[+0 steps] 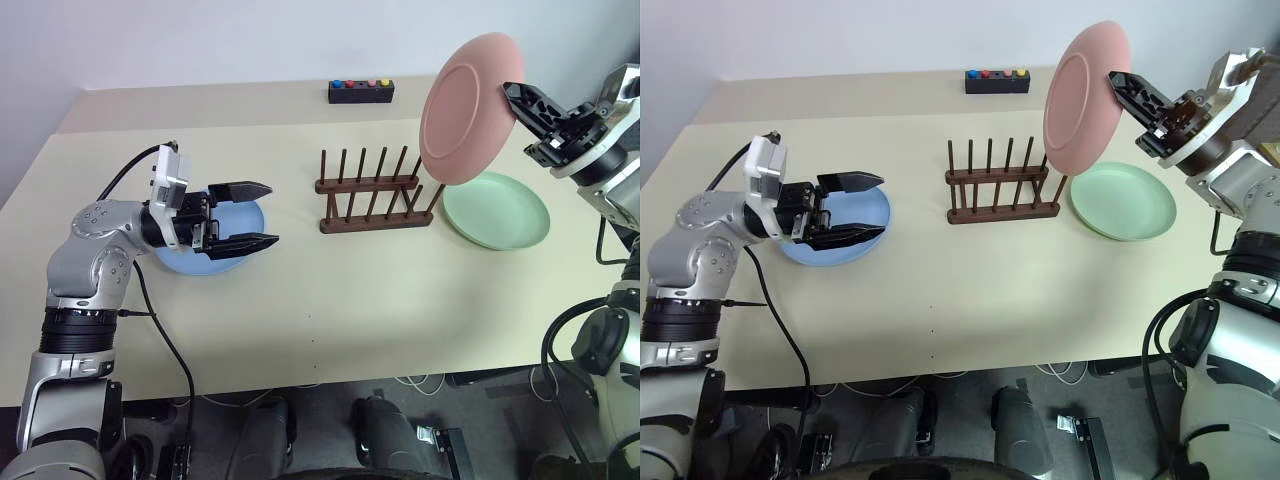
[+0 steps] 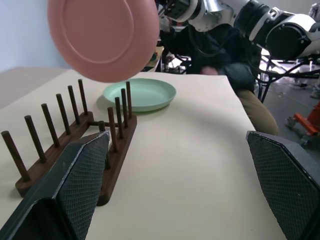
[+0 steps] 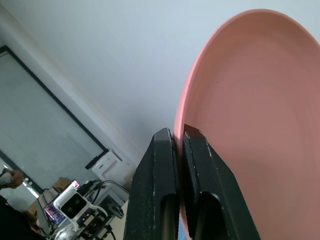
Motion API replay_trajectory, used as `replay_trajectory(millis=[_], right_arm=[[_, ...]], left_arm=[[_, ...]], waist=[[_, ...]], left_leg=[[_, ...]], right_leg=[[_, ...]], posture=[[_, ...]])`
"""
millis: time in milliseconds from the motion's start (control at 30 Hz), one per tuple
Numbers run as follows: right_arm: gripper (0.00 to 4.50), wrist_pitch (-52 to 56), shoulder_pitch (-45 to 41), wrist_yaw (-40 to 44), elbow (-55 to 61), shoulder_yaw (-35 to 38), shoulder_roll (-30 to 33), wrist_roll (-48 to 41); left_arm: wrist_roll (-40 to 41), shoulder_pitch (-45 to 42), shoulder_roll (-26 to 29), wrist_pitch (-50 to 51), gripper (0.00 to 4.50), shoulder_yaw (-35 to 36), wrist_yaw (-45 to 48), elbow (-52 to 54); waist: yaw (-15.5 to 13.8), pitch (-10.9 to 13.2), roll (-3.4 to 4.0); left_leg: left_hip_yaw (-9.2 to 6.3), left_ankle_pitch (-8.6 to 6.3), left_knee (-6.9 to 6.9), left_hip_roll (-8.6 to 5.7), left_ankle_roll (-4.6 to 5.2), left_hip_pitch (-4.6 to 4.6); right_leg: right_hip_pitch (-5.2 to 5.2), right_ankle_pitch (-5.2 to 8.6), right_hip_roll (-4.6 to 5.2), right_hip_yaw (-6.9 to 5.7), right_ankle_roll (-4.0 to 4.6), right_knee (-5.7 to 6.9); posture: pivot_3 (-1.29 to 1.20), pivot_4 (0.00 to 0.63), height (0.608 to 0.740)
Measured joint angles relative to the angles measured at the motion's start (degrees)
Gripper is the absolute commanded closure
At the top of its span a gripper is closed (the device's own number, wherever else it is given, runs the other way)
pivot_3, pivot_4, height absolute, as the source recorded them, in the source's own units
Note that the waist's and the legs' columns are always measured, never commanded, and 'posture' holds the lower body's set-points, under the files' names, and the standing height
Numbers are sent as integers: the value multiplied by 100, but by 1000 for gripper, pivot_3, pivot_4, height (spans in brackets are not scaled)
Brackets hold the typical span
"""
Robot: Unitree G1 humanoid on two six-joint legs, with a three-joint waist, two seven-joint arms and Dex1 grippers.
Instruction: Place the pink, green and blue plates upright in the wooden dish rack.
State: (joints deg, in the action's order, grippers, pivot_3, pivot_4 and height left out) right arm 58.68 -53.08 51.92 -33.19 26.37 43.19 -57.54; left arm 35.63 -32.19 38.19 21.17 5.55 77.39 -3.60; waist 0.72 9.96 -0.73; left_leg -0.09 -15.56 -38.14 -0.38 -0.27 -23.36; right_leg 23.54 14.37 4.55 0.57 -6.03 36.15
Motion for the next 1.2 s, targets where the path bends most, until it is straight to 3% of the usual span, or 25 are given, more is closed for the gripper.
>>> replay_trajectory(millis=[1200], right_arm=[[4412,-281,-56,258,-831,-169,-407,1125]], left_arm=[[119,225,78,323,0,41,-152,484]], waist=[[5,2,4]], left_leg=[[1,0,0,-1,0,1]], right_leg=[[0,-1,0,-1,-1,2]], posture=[[0,150,740]])
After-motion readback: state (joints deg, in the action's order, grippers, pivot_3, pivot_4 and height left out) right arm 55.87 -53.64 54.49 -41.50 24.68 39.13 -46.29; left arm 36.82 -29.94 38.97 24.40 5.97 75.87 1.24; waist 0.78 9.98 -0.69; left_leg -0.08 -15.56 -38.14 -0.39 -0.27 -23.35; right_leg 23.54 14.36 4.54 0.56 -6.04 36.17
